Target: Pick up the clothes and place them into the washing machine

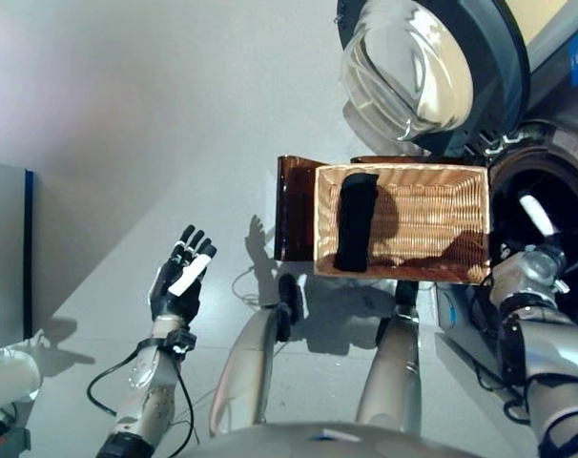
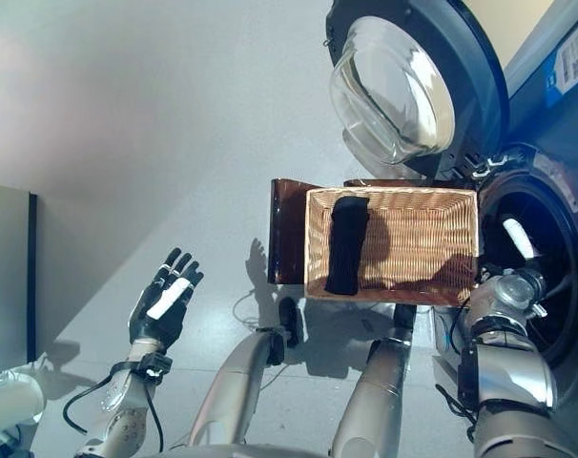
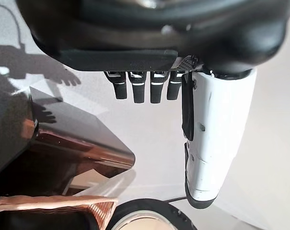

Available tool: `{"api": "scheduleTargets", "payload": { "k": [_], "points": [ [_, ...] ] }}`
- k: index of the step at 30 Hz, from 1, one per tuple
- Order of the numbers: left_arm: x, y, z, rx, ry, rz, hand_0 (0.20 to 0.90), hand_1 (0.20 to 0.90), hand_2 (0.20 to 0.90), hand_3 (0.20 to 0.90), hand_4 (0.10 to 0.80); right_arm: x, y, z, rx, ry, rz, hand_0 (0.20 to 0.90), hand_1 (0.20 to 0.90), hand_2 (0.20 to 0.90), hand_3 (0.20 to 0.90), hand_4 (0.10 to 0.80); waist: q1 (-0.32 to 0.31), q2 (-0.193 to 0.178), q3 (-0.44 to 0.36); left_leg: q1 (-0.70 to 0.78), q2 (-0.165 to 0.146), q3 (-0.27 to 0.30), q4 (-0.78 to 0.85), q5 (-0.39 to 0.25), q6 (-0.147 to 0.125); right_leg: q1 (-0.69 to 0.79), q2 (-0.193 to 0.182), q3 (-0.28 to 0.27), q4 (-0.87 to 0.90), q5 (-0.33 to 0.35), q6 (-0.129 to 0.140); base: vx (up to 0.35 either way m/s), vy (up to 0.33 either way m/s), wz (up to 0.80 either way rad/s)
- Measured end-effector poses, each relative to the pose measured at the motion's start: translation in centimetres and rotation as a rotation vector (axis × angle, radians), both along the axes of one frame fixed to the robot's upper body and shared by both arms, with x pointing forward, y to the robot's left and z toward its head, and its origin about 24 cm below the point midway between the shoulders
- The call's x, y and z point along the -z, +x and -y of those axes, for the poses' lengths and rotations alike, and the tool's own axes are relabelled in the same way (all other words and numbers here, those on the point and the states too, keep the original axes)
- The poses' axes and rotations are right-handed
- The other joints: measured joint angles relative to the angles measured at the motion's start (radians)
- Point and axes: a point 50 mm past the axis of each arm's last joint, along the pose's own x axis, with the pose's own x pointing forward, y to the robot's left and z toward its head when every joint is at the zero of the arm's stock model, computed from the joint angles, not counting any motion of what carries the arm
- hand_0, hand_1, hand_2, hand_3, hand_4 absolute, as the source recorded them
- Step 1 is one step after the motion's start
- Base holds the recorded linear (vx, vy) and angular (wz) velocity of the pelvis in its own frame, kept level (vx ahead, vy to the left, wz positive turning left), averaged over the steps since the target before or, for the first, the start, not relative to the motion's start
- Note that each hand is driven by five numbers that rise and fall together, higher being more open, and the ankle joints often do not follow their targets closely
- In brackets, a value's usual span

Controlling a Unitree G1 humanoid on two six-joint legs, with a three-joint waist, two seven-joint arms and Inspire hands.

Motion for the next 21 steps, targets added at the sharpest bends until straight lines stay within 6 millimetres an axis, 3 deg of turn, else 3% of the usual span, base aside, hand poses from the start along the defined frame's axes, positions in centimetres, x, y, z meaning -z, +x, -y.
{"api": "scheduleTargets", "payload": {
  "k": [4, 7, 10, 15, 21],
  "points": [
    [-0.1, 0.0, 0.0, 0.005, 0.02, 0.005, 0.9, 0.9, 0.9, 0.9, 0.8, -0.4, 0.6, -0.8, -0.075, -0.178, -0.105, 0.9, 0.9, 0.9, 0.9, 0.8, 0.0, -0.018, -0.006, 0.013, 0.004, -0.006, -0.022, 0.01, -0.006, 0.01, 0.005, -0.01, -0.01, 0.007, 0.001, 0.004, -0.004, 0.01],
    [-0.2, 0.2, 0.0, 0.009, 0.029, 0.013, 0.9, 0.9, 0.9, 0.9, 0.8, 0.0, 0.8, -1.3, -0.198, -0.581, -0.492, 0.9, 0.9, 0.9, 0.9, 0.8, 0.001, -0.034, -0.009, 0.011, 0.0, -0.007, -0.016, 0.01, -0.005, 0.01, 0.002, -0.011, -0.008, 0.007, 0.001, 0.0, 0.0, 0.0],
    [-0.3, 0.3, 0.0, 0.011, 0.034, 0.019, 0.9, 0.9, 0.9, 0.9, 0.8, 0.5, 0.7, -1.4, -0.234, -0.756, -0.693, 0.9, 0.9, 0.9, 0.9, 0.8, 0.01, -0.036, -0.01, 0.008, -0.002, -0.007, -0.012, 0.009, -0.004, 0.009, -0.002, -0.01, -0.008, 0.004, -0.004, 0.0, 0.0, 0.0],
    [-0.4, 0.3, -0.1, 0.008, 0.037, 0.02, 0.9, 0.9, 0.9, 0.9, 0.8, 1.3, -0.2, -0.5, -0.209, -0.794, -0.887, 0.9, 0.9, 0.9, 0.9, 0.8, 0.026, -0.036, -0.01, -0.007, -0.003, -0.005, 0.001, 0.007, 0.0, 0.004, -0.002, -0.01, -0.022, 0.012, -0.003, 0.0, 0.03, 0.0],
    [-0.6, 0.6, 0.0, 0.011, 0.046, 0.03, 0.9, 0.9, 0.9, 0.9, 0.8, 1.4, -0.4, -0.4, -0.204, -0.814, -0.935, 0.9, 0.9, 0.9, 0.9, 0.8, 0.03, -0.035, -0.01, -0.01, -0.002, 0.014, 0.005, 0.001, 0.009, 0.003, -0.004, 0.0, -0.037, 0.022, 0.001, 0.002, 0.015, -0.04]
  ]
}}
